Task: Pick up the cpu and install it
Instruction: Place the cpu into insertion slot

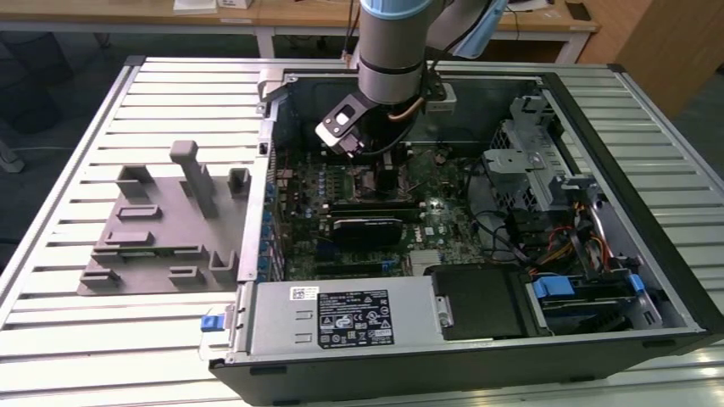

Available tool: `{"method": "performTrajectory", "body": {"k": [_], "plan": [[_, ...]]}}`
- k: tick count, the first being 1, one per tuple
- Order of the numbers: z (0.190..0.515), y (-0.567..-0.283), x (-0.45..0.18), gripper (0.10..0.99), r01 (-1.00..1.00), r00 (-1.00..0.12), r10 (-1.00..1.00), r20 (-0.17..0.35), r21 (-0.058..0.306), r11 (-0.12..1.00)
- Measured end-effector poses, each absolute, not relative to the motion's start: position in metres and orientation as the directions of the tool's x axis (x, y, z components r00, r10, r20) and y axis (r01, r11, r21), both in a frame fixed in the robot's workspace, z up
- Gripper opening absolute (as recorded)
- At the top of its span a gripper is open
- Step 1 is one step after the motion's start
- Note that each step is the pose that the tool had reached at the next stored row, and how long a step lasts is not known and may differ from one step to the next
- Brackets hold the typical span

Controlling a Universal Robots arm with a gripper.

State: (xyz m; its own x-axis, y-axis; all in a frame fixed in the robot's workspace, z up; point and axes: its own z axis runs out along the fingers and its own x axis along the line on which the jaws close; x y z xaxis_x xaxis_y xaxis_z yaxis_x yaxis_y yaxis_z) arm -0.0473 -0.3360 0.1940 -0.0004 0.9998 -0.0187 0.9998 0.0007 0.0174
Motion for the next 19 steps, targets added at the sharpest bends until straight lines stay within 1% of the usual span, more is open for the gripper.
{"method": "performTrajectory", "body": {"k": [8, 13, 15, 17, 18, 19], "plan": [[0.208, -0.336, -0.047, 0.616, 1.0, 0.0, 1.0, -0.019, 0.017, 0.001], [0.208, -0.336, -0.047, 0.616, 1.0, 0.0, 1.0, -0.018, 0.017, 0.001], [0.208, -0.336, -0.047, 0.6, 1.0, 0.0, 1.0, -0.018, 0.017, 0.001], [0.208, -0.336, -0.047, 0.478, 1.0, 0.0, 1.0, -0.018, 0.017, 0.001], [0.208, -0.336, -0.047, 0.478, 1.0, 0.0, 1.0, -0.018, 0.017, 0.001], [0.208, -0.336, -0.047, 0.42, 1.0, 0.0, 1.0, -0.018, 0.017, 0.001]]}}
